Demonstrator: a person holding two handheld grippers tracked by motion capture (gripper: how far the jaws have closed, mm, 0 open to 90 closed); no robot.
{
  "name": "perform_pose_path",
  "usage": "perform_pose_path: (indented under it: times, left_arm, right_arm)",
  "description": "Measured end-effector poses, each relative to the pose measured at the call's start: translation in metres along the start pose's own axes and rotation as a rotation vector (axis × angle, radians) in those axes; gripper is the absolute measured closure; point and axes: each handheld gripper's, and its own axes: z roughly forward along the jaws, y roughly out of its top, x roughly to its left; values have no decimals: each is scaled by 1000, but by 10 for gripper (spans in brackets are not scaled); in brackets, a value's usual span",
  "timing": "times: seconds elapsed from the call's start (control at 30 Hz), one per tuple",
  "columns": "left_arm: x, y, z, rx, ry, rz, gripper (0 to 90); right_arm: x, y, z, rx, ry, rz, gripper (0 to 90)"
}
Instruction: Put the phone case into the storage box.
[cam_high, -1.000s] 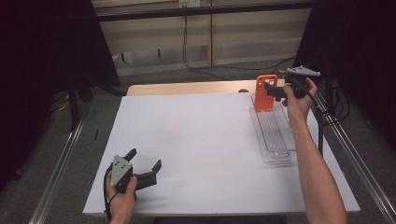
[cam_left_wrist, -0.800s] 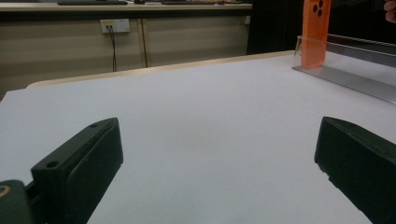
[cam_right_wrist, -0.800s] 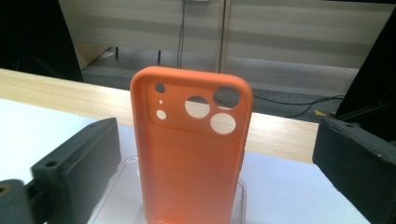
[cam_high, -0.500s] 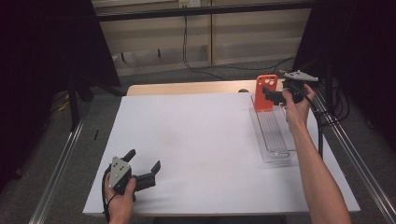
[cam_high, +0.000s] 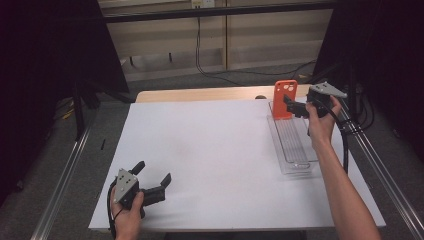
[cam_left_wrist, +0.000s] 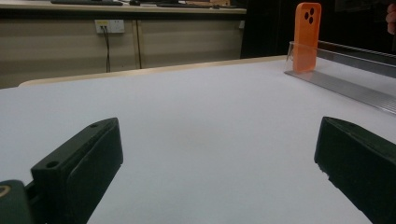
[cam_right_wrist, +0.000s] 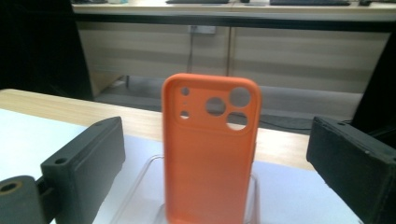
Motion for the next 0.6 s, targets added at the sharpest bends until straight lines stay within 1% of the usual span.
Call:
perform_pose_path:
  times: [0.07, 0.13, 0.17, 0.2, 0.23, 0.4, 0.57, 0.6]
  left_arm:
    - [0, 0, 0, 0, 8, -1, 11]
    - [1, 0, 0, 3, 9, -1, 12]
    - [1, -1, 0, 3, 16, 2, 12]
    - [1, 0, 0, 2, 22, 4, 10]
    - [1, 0, 0, 3, 24, 7, 10]
    - [0, 0, 0, 2, 31, 12, 11]
    - [0, 0, -1, -1, 30, 7, 9]
    - [0, 0, -1, -2, 31, 7, 9]
  right_arm:
    - [1, -1, -4, -2, 2, -17, 26]
    - [3, -1, -8, -2, 6, -21, 27]
    - [4, -1, -10, 12, 4, -24, 27]
    - [6, -1, -12, 15, 11, -25, 26]
    - [7, -1, -14, 2, 23, -23, 25]
    - [12, -2, -25, -23, 30, -26, 21]
    - [14, -3, -35, -51, 21, -43, 0]
    - [14, -4, -36, -56, 22, -37, 0]
